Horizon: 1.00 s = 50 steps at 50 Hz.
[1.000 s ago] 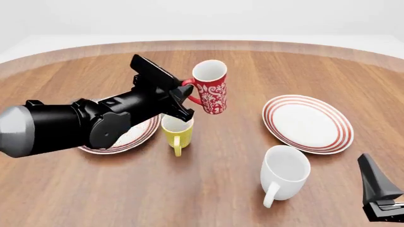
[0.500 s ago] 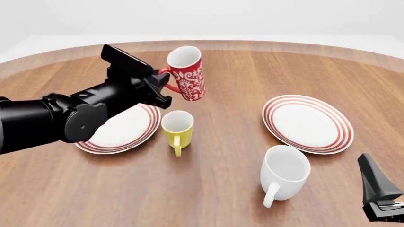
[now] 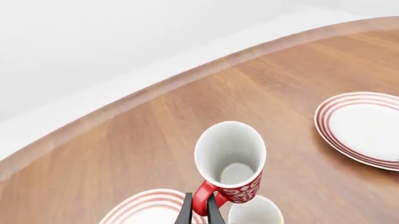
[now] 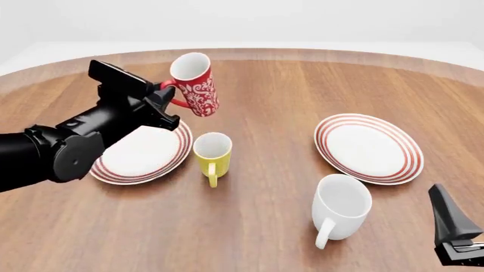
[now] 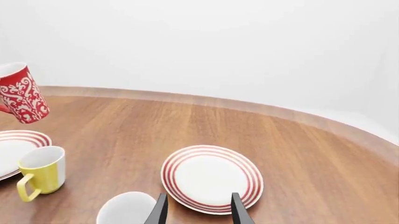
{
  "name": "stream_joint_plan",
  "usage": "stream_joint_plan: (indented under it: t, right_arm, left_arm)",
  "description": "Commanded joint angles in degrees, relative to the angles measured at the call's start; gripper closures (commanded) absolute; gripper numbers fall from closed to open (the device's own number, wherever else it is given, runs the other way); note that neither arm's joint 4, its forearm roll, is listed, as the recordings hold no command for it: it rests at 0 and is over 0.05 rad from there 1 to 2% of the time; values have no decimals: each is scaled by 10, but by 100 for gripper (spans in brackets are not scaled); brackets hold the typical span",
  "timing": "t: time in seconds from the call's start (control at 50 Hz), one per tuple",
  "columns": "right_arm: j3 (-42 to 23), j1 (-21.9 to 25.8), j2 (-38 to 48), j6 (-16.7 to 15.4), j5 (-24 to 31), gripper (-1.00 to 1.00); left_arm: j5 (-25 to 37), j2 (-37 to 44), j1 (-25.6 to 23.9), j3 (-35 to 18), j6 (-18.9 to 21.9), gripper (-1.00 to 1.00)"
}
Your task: Put the red mug on the left plate.
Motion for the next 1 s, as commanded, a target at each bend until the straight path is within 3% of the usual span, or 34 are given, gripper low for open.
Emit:
stream_joint_plan:
  t: [0.02, 1.0]
  right_arm:
    - [0, 0, 0, 0, 0, -100]
    - [0, 0, 0, 2, 4, -100]
  left_arm:
    - [-41, -8, 41, 27, 12, 100]
    - [-157, 76, 161, 83, 76, 100]
